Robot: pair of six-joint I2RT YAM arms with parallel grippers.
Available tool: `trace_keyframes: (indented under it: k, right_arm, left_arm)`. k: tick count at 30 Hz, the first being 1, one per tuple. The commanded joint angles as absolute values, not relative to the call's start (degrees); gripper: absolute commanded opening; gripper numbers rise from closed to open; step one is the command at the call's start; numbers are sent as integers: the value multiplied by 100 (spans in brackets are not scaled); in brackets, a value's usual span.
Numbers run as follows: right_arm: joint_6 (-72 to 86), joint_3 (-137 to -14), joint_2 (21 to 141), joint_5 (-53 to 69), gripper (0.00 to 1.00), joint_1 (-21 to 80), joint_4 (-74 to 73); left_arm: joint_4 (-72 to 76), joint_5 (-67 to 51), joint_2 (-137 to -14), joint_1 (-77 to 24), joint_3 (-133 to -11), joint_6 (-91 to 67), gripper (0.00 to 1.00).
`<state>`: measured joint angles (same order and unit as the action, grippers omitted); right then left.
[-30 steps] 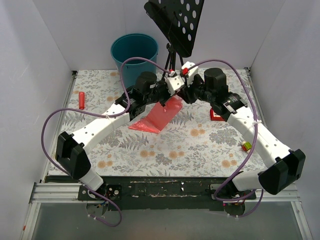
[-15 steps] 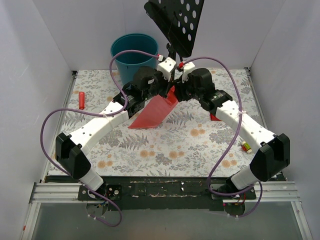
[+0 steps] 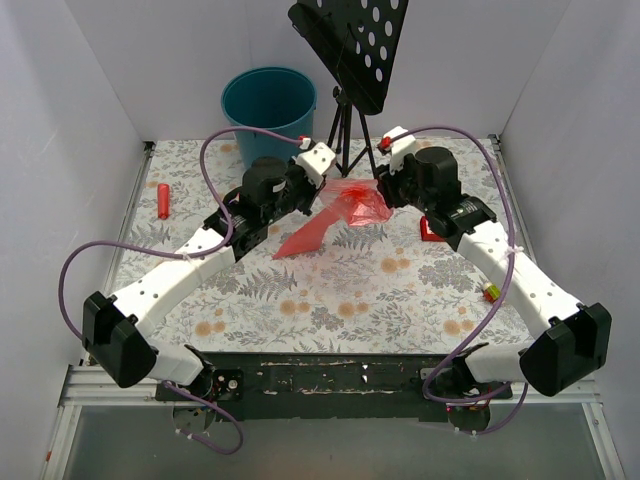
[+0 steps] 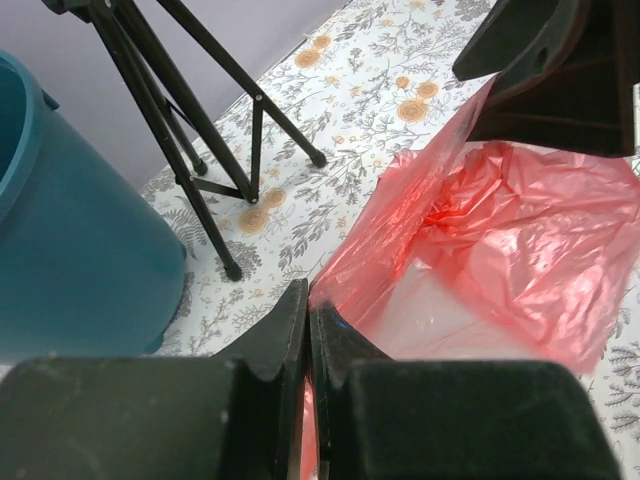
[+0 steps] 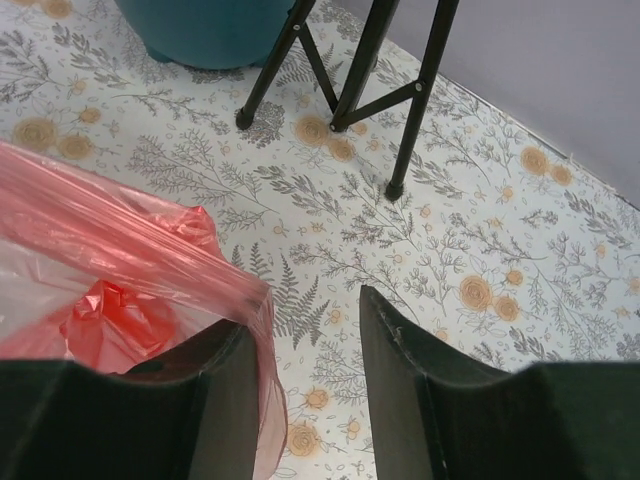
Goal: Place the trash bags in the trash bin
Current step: Unfold the trash bag at the center of the board.
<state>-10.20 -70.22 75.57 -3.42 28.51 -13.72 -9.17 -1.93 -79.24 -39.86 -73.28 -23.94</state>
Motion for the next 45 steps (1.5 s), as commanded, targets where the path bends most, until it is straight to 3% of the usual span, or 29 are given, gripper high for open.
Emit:
trace_keyframes:
  k: [1, 6, 10, 12, 16, 17, 18, 19, 20, 23, 25, 31, 37, 45]
  right_arm:
    - [-1827, -6856, 7365, -571, 46, 2698, -1748]
    - [-2425, -6610, 7242, -773, 46, 2672, -1802]
    - [-2435, -6565, 7163, -204, 36, 2567, -1968]
    - [-2373, -6565, 7111, 261, 29, 2558, -2056]
    - [-2110, -6784, 7066, 1140, 2, 2558, -2206]
    - [-2005, -6898, 7084, 1377, 1, 2558, -2223]
    - [-1847, -7004, 7110, 1623, 1, 2558, -2224]
    - [-1663, -7127, 7145, 1791, 1, 2558, -2198]
    - [-1383, -7224, 7198, 1767, 1, 2558, -2145]
    - [-389, -7452, 7338, 777, 1, 2558, -1898]
    - [147, -7637, 7470, 152, 1, 2558, -1846]
    - [1036, -8173, 7822, -1070, 1, 2558, -1890]
    - [1371, -8209, 7980, -1889, 1, 2558, -1907]
    - [1503, -7972, 7866, -1995, 1, 2566, -1978]
  left_arm:
    - [-712, 114, -7462, -3823, -7234, -2074, 0]
    - [-650, 167, -7357, -3788, -7181, -1881, 0]
    - [-589, 193, -7278, -3753, -7181, -1784, 0]
    - [-536, 150, -7260, -3762, -7224, -1810, 0]
    - [-466, 114, -7321, -3762, -7391, -2231, 0]
    - [-492, 1, -7365, -3753, -7418, -2424, 6]
    - [-544, -209, -7391, -3744, -7461, -2652, 21]
    - [-545, -176, -7400, -3735, -7505, -2968, 43]
    - [-571, -89, -7400, -3735, -7549, -3501, 59]
    - [-1306, 281, -7497, -3665, -8022, -4821, 81]
    - [-1642, 185, -7497, -3612, -8208, -5193, 88]
    - [-2346, -823, -7620, -3621, -8482, -5887, 90]
    - [-1636, -2837, -7734, -3639, -7841, -6389, 66]
    - [-46, -2453, -8577, -3884, -7620, -7355, 79]
